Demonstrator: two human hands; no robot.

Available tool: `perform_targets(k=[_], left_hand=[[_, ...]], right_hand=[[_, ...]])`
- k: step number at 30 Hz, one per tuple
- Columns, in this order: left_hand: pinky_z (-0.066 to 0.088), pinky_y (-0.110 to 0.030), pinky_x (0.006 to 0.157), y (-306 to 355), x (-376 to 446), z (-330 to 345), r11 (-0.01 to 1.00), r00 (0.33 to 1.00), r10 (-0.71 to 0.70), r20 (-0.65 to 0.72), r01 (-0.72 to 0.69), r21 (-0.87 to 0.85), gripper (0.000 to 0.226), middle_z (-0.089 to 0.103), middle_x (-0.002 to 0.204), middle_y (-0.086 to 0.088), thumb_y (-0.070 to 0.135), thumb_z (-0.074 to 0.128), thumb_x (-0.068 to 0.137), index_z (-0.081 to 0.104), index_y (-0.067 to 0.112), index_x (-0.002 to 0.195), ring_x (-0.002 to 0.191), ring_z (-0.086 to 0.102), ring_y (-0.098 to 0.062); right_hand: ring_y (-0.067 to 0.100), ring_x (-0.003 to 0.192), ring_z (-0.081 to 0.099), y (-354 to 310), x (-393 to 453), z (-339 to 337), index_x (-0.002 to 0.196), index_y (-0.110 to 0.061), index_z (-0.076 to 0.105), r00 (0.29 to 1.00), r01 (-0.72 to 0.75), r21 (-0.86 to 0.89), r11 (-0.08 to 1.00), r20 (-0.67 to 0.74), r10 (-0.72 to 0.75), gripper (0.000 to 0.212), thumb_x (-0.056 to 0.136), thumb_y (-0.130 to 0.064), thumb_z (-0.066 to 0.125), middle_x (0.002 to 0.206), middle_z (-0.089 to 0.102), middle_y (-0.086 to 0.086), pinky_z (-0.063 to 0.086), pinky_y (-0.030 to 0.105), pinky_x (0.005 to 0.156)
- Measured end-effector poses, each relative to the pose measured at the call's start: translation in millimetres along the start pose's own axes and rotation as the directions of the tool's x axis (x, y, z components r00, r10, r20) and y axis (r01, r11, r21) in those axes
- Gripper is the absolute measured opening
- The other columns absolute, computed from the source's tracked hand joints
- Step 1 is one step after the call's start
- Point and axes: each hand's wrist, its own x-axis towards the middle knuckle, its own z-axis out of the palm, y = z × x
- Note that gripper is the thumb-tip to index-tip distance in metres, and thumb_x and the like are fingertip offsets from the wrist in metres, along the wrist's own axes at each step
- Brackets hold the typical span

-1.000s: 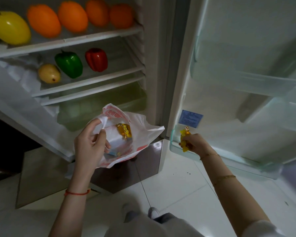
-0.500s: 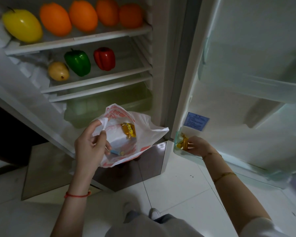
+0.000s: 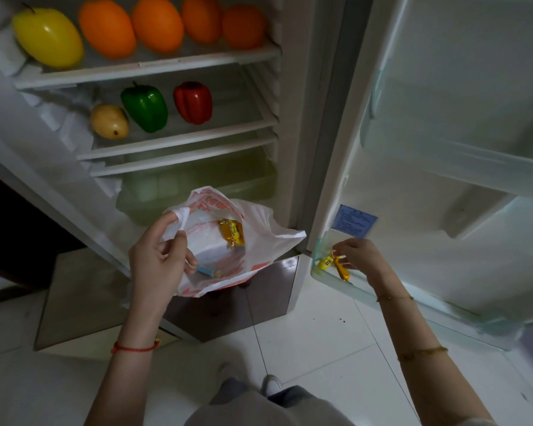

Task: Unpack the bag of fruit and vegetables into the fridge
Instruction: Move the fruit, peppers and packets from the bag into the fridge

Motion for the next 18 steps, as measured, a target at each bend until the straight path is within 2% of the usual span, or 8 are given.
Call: perform_targets(k=[2,5,9,11,13,15,16,18], left_hand=[[0.054,-0.021,0.049,-1,0,-3,1.0,1.0,0.007,0.002,-0.007,0.0,0.035,0.064,0.061,-0.016,0.003,0.052,0.097,0.056,0.031,0.117,0.047,0.061,-0.016],[0.054,-0.023,0.049,-5,2,-7,1.0,1.0,0.011,0.002,-0.011,-0.009,0.036,0.063,0.059,-0.017,0.003,0.053,0.096,0.057,0.032,0.117,0.046,0.061,-0.017],[0.052,-0.023,0.048,-8,4,-17,0.999,1.0,-0.009,0.008,0.009,-0.048,0.045,0.061,0.055,-0.012,0.003,0.054,0.096,0.058,0.046,0.106,0.045,0.059,-0.017],[0.052,-0.024,0.048,-8,3,-21,0.999,0.999,0.0,0.039,0.001,-0.043,0.047,0.061,0.053,-0.007,0.002,0.054,0.096,0.057,0.048,0.105,0.044,0.06,-0.018],[0.053,-0.026,0.047,-9,5,-25,0.999,0.998,0.009,0.056,-0.007,-0.04,0.046,0.062,0.054,-0.007,0.001,0.053,0.096,0.056,0.045,0.107,0.045,0.06,-0.019],[0.052,-0.026,0.046,-10,7,-29,0.998,0.999,0.007,0.048,-0.004,-0.057,0.044,0.061,0.056,-0.006,-0.001,0.053,0.096,0.057,0.042,0.107,0.044,0.06,-0.018],[0.051,-0.025,0.044,-11,9,-30,0.997,0.999,0.004,0.041,-0.001,-0.071,0.044,0.061,0.059,-0.005,-0.002,0.052,0.096,0.057,0.041,0.106,0.043,0.059,-0.017],[0.049,-0.024,0.042,-12,13,-34,0.995,1.0,-0.007,0.028,0.01,-0.104,0.044,0.061,0.066,-0.005,-0.003,0.052,0.096,0.057,0.039,0.105,0.041,0.058,-0.013]], right_hand=[[0.024,0.083,0.063,-23,-18,4,0.105,0.002,0.068,0.99,0.111,0.099,0.989,0.073,-0.119,0.023,0.098,-0.007,0.049,0.098,0.07,0.017,0.055,0.031,0.078],[0.02,0.08,0.066,-60,-44,24,0.104,-0.002,0.069,0.924,0.247,0.155,0.957,0.258,-0.281,0.02,0.099,-0.012,0.052,0.094,0.072,0.012,0.056,0.027,0.076],[0.017,0.071,0.066,-101,-48,75,0.099,0.004,0.071,0.849,0.364,0.043,0.931,0.397,-0.35,0.022,0.096,-0.012,0.056,0.084,0.072,0.011,0.058,0.026,0.071],[0.018,0.068,0.068,-120,-51,102,0.09,-0.001,0.074,0.809,0.471,-0.065,0.88,0.429,-0.401,0.022,0.095,-0.016,0.058,0.081,0.073,0.009,0.059,0.025,0.068],[0.017,0.066,0.068,-133,-54,128,0.084,-0.006,0.074,0.779,0.535,-0.084,0.841,0.435,-0.452,0.022,0.095,-0.017,0.058,0.078,0.073,0.007,0.057,0.023,0.067],[0.019,0.066,0.069,-147,-60,149,0.085,-0.003,0.074,0.763,0.525,-0.002,0.851,0.443,-0.47,0.025,0.095,-0.018,0.057,0.078,0.074,0.011,0.059,0.028,0.072],[0.021,0.066,0.068,-152,-60,158,0.086,0.001,0.073,0.762,0.469,0.076,0.88,0.469,-0.446,0.026,0.096,-0.016,0.056,0.08,0.073,0.014,0.06,0.03,0.073],[0.016,0.064,0.066,-161,-55,176,0.087,0.0,0.07,0.731,0.428,0.082,0.9,0.554,-0.398,0.023,0.097,-0.011,0.053,0.082,0.071,0.012,0.058,0.021,0.065]])
